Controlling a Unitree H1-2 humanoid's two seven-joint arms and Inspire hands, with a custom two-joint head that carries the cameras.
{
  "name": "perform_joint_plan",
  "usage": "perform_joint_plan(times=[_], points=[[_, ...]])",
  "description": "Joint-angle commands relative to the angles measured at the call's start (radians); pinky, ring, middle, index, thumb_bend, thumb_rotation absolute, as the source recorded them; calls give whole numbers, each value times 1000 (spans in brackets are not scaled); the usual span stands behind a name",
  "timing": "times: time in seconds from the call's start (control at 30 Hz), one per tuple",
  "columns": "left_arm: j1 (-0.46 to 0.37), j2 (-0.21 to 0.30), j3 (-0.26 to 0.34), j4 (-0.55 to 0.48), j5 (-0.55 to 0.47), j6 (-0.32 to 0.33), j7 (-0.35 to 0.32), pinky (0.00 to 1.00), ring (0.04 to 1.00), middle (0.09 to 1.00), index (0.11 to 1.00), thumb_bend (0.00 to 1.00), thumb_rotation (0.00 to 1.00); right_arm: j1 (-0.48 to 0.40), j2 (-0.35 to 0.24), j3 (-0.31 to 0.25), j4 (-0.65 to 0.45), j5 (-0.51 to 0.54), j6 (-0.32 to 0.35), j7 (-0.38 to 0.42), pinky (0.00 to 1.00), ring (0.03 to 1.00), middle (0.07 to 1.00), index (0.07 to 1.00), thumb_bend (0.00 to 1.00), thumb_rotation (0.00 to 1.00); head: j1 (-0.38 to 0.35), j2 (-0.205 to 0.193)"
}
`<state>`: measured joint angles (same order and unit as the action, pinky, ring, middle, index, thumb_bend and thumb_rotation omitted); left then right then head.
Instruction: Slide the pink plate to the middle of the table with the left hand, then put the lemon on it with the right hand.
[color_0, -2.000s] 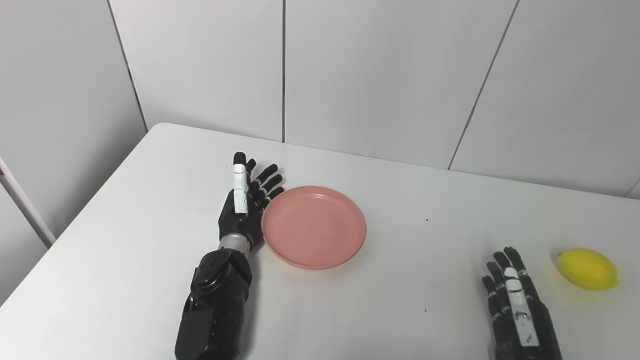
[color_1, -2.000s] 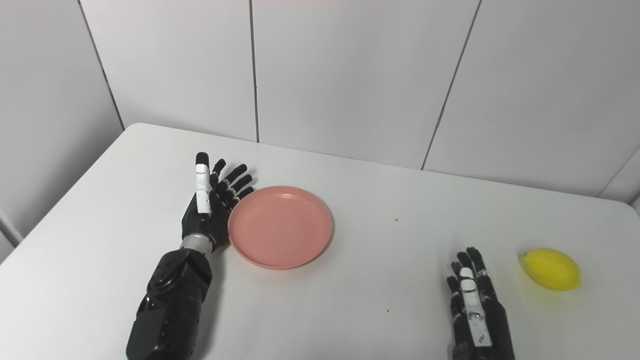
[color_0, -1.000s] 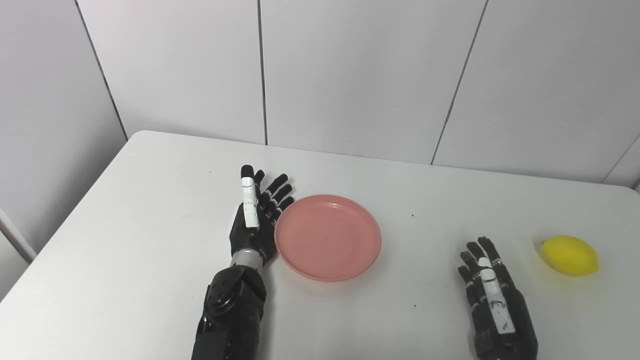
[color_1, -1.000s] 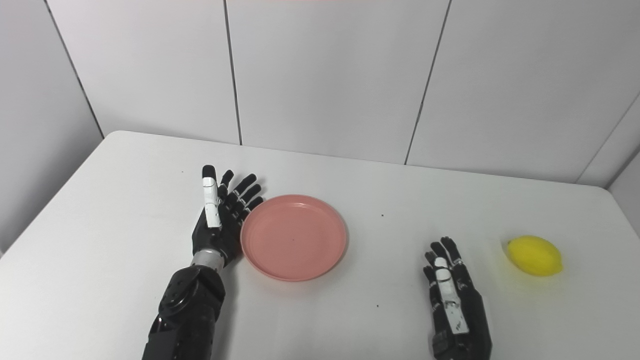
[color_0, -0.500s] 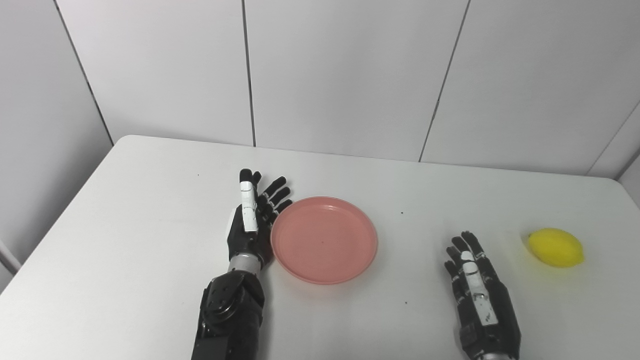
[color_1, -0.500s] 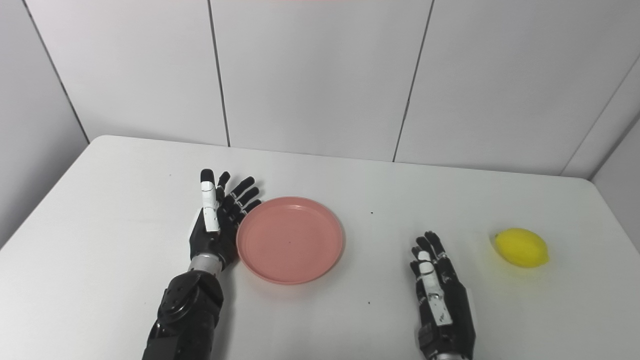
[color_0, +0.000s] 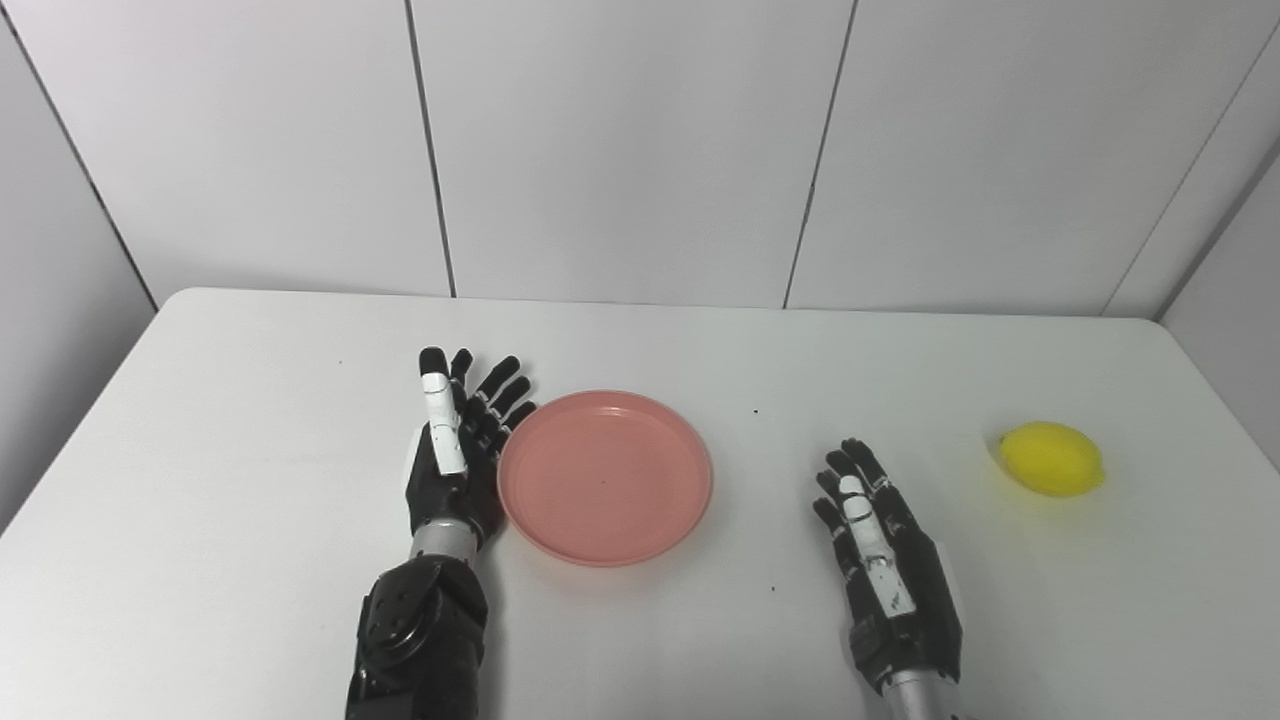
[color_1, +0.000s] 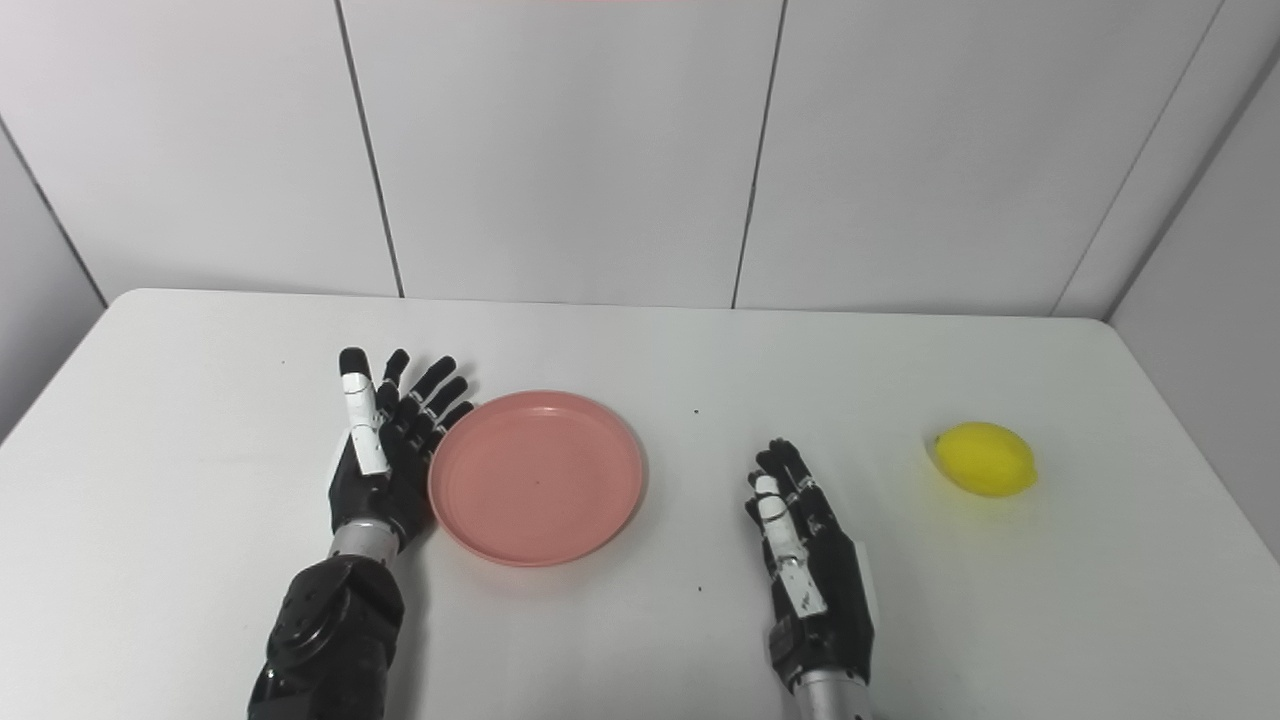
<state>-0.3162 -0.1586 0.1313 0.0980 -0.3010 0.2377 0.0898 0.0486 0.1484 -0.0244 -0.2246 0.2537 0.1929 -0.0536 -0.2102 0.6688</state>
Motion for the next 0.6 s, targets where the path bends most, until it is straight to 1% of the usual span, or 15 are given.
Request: perform_joint_plan(times=[0.0,0.27,0.57], points=[[-8,0,-1,-18,-13,10,-15,840,849,850,1000,895,957,-6,15,6,12,-1,19,-4,924,891,871,851,667,483,-5,-1],[9,-12,-9,-37,-16,4,-15,856,854,857,1000,893,955,-8,25,11,2,-14,37,-11,917,887,866,845,648,486,-11,2],[21,-11,-20,-52,-16,17,-20,859,856,858,1000,897,960,-11,33,11,13,-9,32,-11,905,885,870,843,695,467,-29,0]])
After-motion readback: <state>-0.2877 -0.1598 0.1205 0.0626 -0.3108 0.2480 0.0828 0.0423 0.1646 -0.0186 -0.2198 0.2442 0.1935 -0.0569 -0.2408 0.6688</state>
